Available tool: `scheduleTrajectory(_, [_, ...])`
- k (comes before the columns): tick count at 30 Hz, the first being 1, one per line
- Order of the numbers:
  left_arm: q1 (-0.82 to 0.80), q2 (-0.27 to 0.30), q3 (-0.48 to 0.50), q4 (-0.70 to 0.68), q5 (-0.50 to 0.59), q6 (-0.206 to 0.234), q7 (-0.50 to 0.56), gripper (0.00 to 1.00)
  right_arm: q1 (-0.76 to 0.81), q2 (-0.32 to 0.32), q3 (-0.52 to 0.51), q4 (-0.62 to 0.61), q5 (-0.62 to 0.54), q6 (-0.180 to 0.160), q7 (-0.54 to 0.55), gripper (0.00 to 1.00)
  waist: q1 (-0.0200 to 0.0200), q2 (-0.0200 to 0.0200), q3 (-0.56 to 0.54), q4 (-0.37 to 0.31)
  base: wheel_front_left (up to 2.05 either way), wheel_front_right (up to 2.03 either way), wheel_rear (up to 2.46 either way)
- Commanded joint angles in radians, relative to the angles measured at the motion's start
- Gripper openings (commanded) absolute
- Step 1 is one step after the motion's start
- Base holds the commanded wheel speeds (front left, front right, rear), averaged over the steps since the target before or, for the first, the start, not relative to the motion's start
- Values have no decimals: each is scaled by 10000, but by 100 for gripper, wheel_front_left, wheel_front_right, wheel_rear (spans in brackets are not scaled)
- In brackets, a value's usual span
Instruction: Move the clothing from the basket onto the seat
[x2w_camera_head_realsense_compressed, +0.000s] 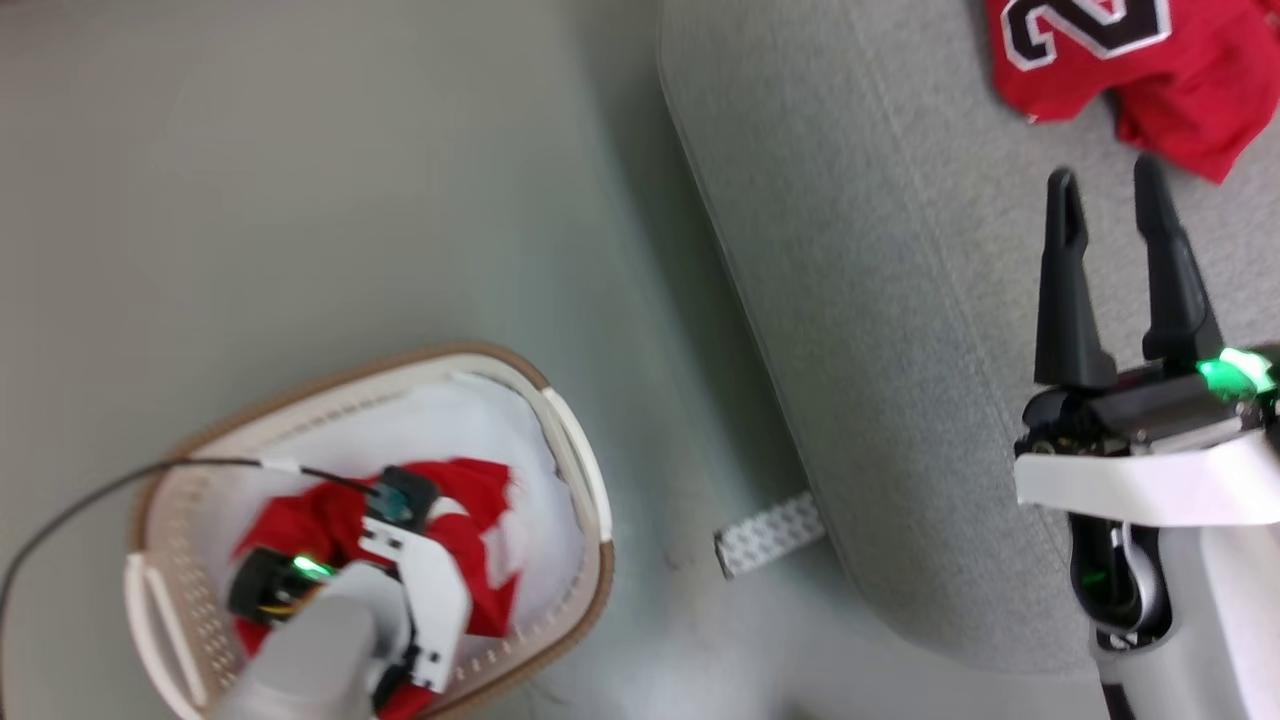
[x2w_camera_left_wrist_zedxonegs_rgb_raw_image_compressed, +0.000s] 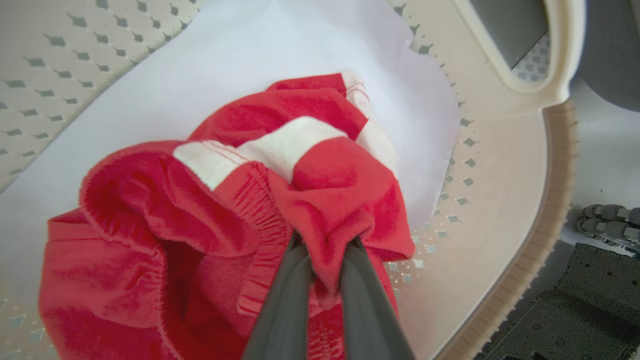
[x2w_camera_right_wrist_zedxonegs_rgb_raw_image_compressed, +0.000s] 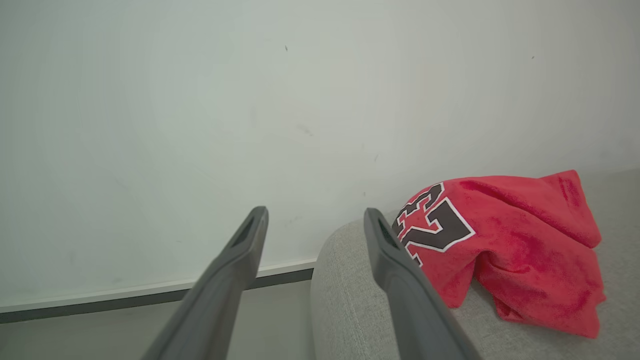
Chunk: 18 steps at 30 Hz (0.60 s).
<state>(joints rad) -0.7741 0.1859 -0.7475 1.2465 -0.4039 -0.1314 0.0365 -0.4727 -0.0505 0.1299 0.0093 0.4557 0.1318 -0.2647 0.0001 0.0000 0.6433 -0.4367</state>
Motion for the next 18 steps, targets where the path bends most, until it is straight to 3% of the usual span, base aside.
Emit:
scheduleTrajectory(1, [289,-201,-88,-144,-305,29,-267,0,308,-7,-51,163,-231,-17,4,100,-1,0,-1226,509,0,0,0])
scheduleTrajectory(8, [1002,-846,-403,-836,-1217,29,-1623,0,978,-392,-34,680,-562,-18,4,100,-1,0,-3371,1384,0,0,0])
scheduleTrajectory(18, [1492,-1091,-1362,-2228,-2355,29,-2707,0,1893,-837,99,1041,-537,-18,4,100,-1,0,-5579,2458,0,0,0])
